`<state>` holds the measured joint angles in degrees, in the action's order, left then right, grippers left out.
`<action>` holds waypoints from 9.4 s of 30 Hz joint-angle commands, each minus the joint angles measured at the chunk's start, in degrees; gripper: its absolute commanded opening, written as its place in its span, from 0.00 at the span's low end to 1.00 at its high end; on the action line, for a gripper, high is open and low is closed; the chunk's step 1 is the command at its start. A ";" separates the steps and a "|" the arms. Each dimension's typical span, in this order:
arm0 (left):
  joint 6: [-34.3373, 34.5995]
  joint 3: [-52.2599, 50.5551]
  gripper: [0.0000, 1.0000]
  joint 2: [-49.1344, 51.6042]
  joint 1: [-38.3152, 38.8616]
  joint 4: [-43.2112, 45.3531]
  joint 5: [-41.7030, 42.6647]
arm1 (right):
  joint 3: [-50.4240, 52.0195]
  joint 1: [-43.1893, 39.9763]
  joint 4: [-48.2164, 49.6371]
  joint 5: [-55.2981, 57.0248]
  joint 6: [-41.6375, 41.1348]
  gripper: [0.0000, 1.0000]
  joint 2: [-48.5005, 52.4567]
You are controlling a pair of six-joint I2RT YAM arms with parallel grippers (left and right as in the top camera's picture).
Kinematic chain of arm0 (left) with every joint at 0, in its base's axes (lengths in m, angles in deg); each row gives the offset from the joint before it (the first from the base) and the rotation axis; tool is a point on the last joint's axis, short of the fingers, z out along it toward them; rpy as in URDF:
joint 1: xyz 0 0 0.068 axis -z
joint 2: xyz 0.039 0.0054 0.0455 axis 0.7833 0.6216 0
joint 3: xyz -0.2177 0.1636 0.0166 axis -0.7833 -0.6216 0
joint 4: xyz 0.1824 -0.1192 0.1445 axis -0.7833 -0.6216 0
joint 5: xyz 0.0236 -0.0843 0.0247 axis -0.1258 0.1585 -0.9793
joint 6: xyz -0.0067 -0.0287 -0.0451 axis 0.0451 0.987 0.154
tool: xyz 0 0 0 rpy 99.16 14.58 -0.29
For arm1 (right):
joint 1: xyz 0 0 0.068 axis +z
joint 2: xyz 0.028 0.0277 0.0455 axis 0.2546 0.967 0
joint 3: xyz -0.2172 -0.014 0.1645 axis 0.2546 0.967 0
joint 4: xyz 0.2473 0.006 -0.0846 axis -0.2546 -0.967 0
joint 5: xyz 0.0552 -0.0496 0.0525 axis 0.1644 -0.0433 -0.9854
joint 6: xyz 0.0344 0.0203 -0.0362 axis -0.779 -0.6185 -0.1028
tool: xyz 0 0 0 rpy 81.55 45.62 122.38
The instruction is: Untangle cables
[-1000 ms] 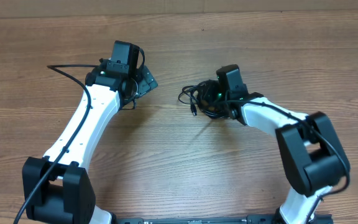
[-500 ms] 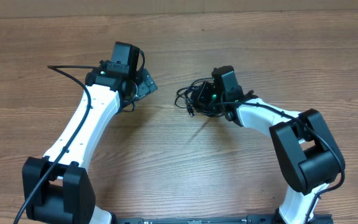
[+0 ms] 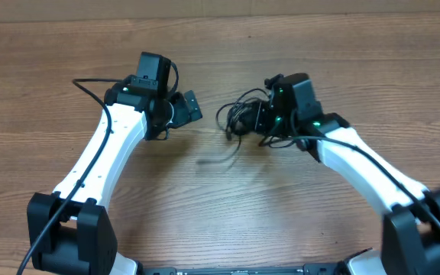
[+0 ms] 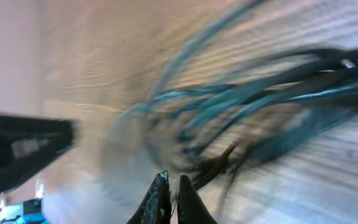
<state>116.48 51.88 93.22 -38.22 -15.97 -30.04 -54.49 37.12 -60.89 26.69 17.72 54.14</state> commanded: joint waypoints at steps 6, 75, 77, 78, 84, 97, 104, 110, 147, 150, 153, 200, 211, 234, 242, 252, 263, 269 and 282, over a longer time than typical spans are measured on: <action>-12.22 1.16 1.00 -0.44 -0.20 2.27 17.94 | -0.42 -0.15 -2.58 -1.20 3.19 0.04 -5.68; -25.86 1.16 0.62 21.66 7.10 24.46 -9.29 | -0.39 -0.22 -12.57 17.14 3.17 1.00 -5.66; -25.86 1.16 0.62 21.90 7.32 24.44 -9.29 | -0.39 -0.22 -12.59 17.14 3.19 1.00 -5.66; -25.86 1.16 0.61 21.94 7.32 24.37 -9.29 | -0.39 -0.22 -12.59 17.14 3.17 1.00 -5.66; -25.86 1.16 0.49 21.94 7.32 23.47 -9.31 | -0.39 -0.22 -12.59 17.11 3.17 1.00 -5.66; -25.68 1.31 0.04 21.00 7.30 19.74 -9.29 | -0.39 -0.22 -12.59 17.09 3.17 1.00 -5.66; -21.77 6.47 0.04 14.45 7.21 9.92 -8.22 | -0.39 -0.22 -12.63 17.00 2.73 1.00 -5.66; -21.79 9.33 0.04 8.24 7.21 5.31 -2.10 | -0.39 -0.22 -12.63 15.41 2.73 1.00 -5.62; -30.47 9.33 0.04 4.15 7.21 -3.26 20.20 | -0.39 -0.22 -7.04 30.53 2.75 0.63 -5.20; -33.46 9.33 0.04 4.15 7.19 -3.74 24.98 | -0.39 -0.22 -6.34 31.78 2.75 0.64 -4.20; -34.14 9.33 0.04 4.13 7.19 -3.54 27.76 | -0.39 -0.22 -6.54 31.98 2.73 0.64 -2.75; -43.69 9.31 0.04 4.15 7.26 -2.14 40.63 | -0.39 -0.28 -2.99 34.86 2.71 0.81 -1.25; -26.25 9.31 1.00 4.15 7.26 -2.75 4.48 | -0.39 -0.28 -12.00 32.87 2.51 0.98 -1.25; -21.11 9.31 1.00 4.17 7.37 -0.79 3.48 | -0.37 3.19 -12.83 5.90 20.15 0.85 -0.35; -14.49 9.31 1.00 4.22 7.19 -0.98 -9.40 | -0.37 9.07 -11.06 11.74 24.41 0.65 2.71; -13.22 9.31 1.00 4.22 7.21 -1.44 -11.04 | -0.37 9.77 -8.13 22.21 20.46 0.59 6.84; -13.22 9.31 1.00 4.22 7.21 -4.33 -11.02 | -0.39 8.63 -5.51 23.17 13.99 0.17 10.86; -13.20 9.31 1.00 4.22 7.21 -4.55 -11.02 | -0.50 8.50 -5.05 21.99 13.97 0.04 10.82; -13.22 9.29 1.00 4.22 7.21 -5.33 -11.02 | -11.17 -0.44 -5.90 4.72 14.01 0.04 4.50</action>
<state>102.45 60.03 98.40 -31.30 -21.28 -40.31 -62.40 39.15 -67.57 38.12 32.08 62.90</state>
